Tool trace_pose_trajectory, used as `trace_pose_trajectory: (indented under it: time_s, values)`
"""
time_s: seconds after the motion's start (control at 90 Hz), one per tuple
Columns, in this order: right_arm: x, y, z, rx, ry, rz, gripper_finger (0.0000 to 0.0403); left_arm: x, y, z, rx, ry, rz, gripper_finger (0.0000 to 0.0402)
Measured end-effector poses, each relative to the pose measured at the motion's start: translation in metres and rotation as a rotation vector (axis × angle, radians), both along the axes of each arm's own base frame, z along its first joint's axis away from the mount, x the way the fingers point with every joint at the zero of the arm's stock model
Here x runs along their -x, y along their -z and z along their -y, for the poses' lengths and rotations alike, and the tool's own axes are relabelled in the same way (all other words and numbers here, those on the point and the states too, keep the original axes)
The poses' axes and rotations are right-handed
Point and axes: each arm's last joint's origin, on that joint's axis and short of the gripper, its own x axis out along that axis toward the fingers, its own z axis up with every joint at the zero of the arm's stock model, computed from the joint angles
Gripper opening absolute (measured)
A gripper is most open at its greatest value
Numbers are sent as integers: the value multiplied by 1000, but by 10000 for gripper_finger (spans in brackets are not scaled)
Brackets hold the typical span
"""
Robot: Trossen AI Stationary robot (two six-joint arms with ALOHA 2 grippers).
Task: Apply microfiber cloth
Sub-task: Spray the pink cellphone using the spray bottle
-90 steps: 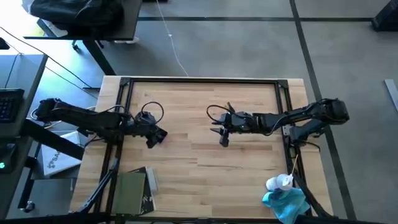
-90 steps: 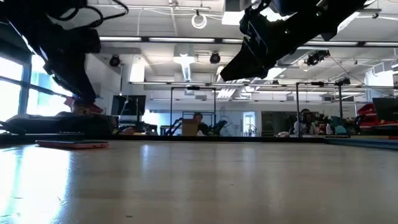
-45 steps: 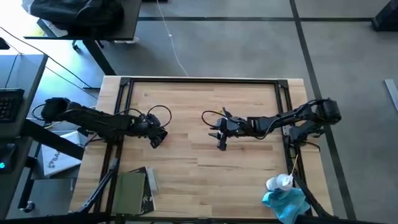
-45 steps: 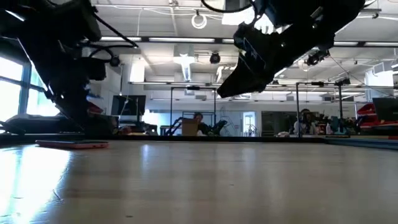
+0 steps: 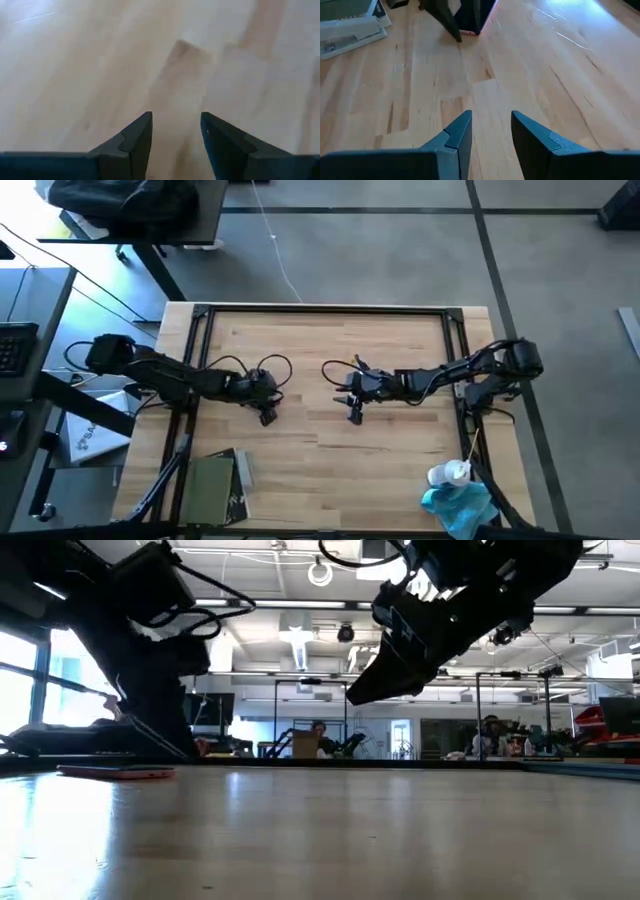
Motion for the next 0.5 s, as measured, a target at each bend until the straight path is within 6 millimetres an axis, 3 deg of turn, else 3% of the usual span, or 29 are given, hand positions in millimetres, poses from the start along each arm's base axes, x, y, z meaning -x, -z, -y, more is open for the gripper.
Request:
trace_pose_trajectory:
  time_s: [0.211, 0.322, 0.5]
  values:
    - [0, 0, 0, -2, 1, 7, 106, 9, -23, 0, 37, -66, -227, 147]
    - [-1, -1, 0, 1, 4, 14, 106, 21, -17, -2, 53, -163, -344, 147]
    - [-2, -3, 0, 8, 13, 41, 106, 30, 0, -4, 65, -309, -332, 147]
